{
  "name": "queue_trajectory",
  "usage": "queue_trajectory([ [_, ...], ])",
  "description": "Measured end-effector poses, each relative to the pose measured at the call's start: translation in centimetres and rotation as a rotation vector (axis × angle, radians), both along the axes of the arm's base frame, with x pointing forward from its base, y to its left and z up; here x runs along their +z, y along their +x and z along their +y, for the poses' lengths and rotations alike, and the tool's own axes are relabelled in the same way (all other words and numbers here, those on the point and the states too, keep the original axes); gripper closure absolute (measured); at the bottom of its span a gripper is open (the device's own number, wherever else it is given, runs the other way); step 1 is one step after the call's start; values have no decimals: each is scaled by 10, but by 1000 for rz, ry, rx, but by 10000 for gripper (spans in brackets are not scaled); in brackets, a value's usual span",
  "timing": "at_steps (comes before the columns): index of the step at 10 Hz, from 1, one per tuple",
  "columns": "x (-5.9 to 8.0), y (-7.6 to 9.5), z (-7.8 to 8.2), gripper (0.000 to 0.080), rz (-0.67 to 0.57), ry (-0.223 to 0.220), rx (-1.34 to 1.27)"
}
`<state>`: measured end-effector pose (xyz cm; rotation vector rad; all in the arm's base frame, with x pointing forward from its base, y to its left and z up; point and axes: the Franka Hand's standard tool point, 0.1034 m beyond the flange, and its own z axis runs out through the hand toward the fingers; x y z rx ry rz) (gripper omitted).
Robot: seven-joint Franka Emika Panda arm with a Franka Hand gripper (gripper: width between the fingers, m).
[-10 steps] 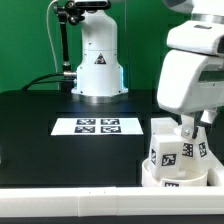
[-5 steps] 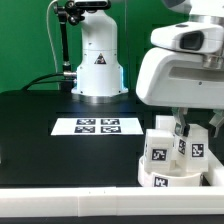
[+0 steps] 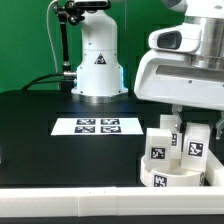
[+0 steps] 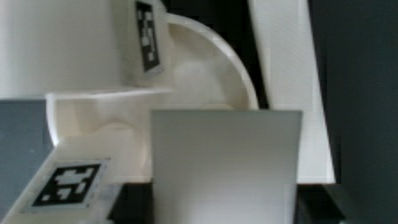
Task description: Assemble stool
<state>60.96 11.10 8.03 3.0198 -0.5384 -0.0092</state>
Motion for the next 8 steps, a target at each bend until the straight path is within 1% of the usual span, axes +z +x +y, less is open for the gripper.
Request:
queue_trajectory([
  [4,0,0,1,459,-16,-3,-221],
  [7,0,0,2,459,-28,3,-443],
  [8,-1,1,2,459,-38,15,-540],
])
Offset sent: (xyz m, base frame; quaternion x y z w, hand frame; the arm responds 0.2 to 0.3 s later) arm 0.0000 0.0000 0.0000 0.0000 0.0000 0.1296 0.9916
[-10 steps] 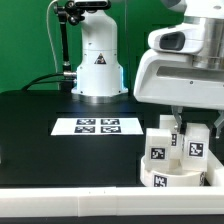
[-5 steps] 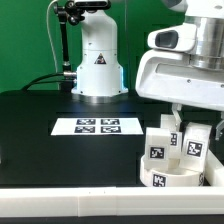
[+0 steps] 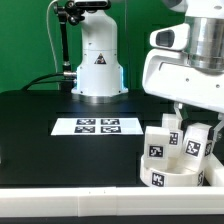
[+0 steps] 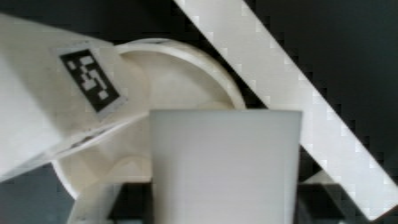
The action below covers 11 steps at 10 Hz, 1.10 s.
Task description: Assemble stool
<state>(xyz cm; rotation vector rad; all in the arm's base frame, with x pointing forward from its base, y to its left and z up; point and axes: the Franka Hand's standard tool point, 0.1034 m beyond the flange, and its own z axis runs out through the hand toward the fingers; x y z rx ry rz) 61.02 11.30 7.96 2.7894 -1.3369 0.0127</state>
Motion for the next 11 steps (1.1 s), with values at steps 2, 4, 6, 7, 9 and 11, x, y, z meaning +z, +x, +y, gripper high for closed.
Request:
queue_trajectory([
  [2,0,2,1,459,-27,16,-203],
  [4,0,6,2,459,-79,59,-476],
  [6,0,9,3,459,-110,116,-675],
  [7,-1,9,2,459,-135,156,-772],
  [9,-1,10,2,459,-155,212,-912],
  [11,-1,11,3,459,-160,255,-1054],
])
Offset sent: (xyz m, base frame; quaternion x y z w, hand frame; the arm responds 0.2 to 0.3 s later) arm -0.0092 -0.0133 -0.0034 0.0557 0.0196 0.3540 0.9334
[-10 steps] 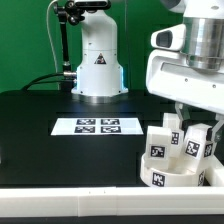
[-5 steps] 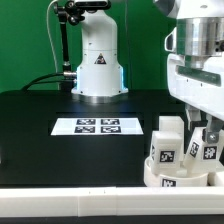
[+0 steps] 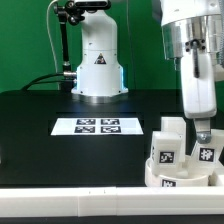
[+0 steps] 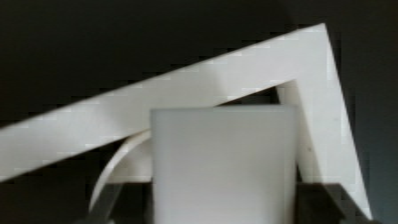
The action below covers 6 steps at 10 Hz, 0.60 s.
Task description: Assemble stool
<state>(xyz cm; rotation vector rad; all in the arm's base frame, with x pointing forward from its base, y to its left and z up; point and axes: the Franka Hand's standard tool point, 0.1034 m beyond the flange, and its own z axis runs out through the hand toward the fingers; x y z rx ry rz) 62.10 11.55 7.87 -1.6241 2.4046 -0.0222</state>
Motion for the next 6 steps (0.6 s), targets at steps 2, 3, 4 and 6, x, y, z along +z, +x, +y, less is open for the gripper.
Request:
queue_trajectory([
  [2,0,0,1,459,8,38,-145],
  [3,0,1,1,459,11,53,-193],
  [4,0,1,1,459,10,66,-209],
  [6,-1,1,0,458,9,70,-209],
])
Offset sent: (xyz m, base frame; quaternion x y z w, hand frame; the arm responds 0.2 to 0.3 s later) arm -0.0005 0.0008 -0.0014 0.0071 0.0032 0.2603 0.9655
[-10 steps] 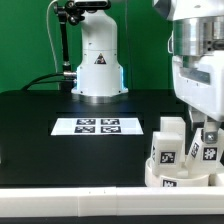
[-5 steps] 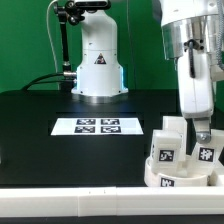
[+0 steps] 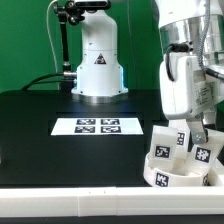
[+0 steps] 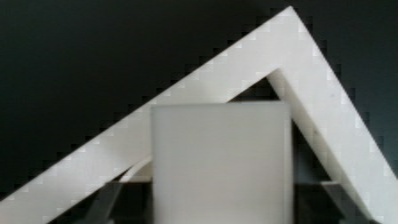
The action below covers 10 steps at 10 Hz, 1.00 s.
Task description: Assemble stool
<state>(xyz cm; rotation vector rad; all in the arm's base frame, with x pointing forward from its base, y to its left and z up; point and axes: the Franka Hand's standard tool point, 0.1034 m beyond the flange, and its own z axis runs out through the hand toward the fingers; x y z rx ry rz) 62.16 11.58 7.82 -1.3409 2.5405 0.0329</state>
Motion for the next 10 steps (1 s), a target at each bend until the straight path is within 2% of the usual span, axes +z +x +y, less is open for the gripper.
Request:
queue_trajectory([
  [1,0,0,0,458,0,-2,8],
  [2,2,0,-1,286,-5,-5,23],
  [3,12,2,-5,179,-22,-10,52],
  [5,32,-1,-19,158,-47,-12,91],
  [10,27,-3,-17,150,-40,-16,97],
])
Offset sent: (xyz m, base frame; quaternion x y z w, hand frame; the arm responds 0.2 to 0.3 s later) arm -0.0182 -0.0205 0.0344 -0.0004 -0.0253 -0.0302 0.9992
